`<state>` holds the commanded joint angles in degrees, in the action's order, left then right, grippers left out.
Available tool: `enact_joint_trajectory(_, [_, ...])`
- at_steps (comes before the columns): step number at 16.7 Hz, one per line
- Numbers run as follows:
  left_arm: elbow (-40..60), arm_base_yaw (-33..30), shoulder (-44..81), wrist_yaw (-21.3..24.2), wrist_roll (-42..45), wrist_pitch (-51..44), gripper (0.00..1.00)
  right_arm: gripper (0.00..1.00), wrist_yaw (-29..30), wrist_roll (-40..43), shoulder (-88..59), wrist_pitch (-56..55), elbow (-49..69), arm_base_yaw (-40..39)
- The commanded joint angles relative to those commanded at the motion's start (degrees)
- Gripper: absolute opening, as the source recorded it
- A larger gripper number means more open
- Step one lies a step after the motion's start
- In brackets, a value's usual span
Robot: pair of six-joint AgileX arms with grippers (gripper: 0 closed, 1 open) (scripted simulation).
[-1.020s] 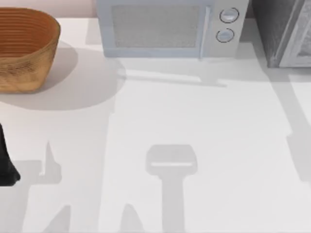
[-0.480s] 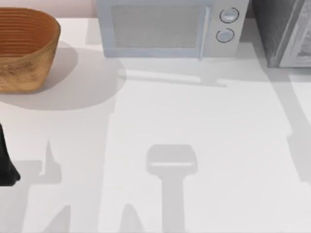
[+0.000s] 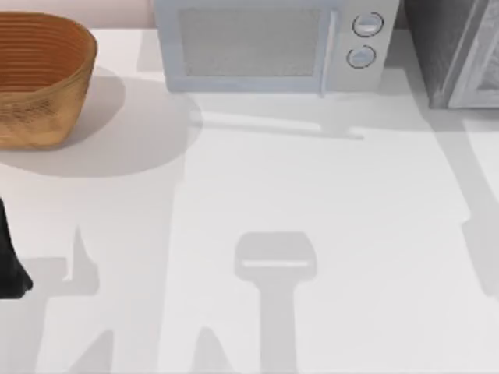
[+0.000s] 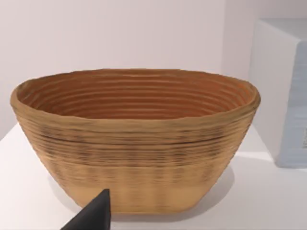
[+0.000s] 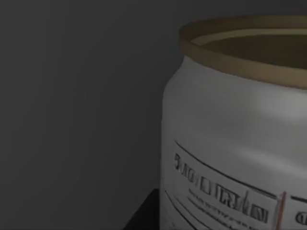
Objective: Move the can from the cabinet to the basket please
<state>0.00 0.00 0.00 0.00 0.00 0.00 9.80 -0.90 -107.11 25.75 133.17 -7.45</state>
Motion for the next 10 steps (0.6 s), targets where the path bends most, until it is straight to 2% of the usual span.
enact_joint_trajectory(10, [0.00,0.00,0.00,0.00,0.00,0.00,1.00,0.00,5.65,-0.02,24.61,14.04,-10.37,-6.28])
